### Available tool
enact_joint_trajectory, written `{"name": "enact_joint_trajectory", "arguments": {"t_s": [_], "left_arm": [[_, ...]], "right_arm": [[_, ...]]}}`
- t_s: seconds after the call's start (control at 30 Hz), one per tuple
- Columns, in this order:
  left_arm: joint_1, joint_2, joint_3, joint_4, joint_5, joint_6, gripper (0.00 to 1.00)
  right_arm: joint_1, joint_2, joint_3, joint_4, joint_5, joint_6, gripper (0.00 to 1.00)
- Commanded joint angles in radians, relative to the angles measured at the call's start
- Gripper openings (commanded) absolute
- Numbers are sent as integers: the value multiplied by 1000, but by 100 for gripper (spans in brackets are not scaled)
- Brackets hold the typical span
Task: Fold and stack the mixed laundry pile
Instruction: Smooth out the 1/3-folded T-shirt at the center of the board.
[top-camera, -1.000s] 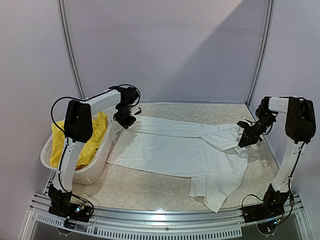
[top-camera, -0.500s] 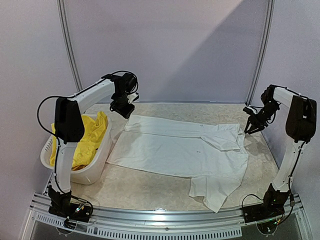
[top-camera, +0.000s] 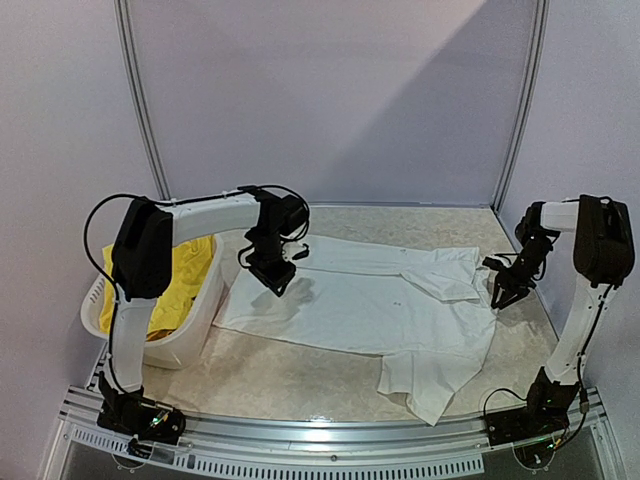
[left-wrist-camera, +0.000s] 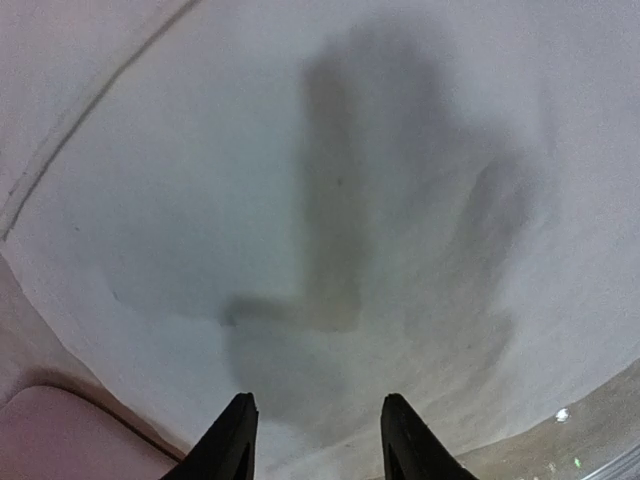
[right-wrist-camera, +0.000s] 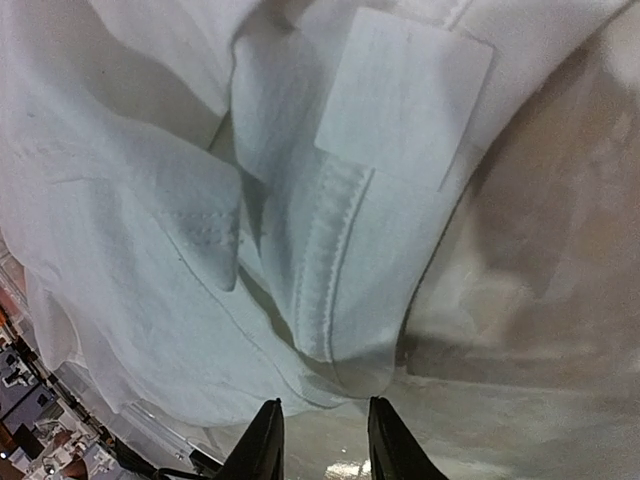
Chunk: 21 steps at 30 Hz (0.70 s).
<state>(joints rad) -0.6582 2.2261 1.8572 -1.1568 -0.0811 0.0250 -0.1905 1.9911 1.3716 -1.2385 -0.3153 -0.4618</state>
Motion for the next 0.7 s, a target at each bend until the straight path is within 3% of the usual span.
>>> {"name": "enact_joint_trajectory", "arguments": {"t_s": [0.0,0.13,0.37,0.67], "left_arm": [[0,8,-41,11,34,-20,42],[-10,-3,-85,29,43,-31,38],[-37,-22,-137,45,63,-59,36],[-93,-65,-173,81,98,-99,36]], "right_arm": [[1,-35,-48,82,29,-22,29],[2,-23,-88,133,68,16,26],[0,6,-91,153,86,50,0],[-152,-8,-55,131,186,47,0]]}}
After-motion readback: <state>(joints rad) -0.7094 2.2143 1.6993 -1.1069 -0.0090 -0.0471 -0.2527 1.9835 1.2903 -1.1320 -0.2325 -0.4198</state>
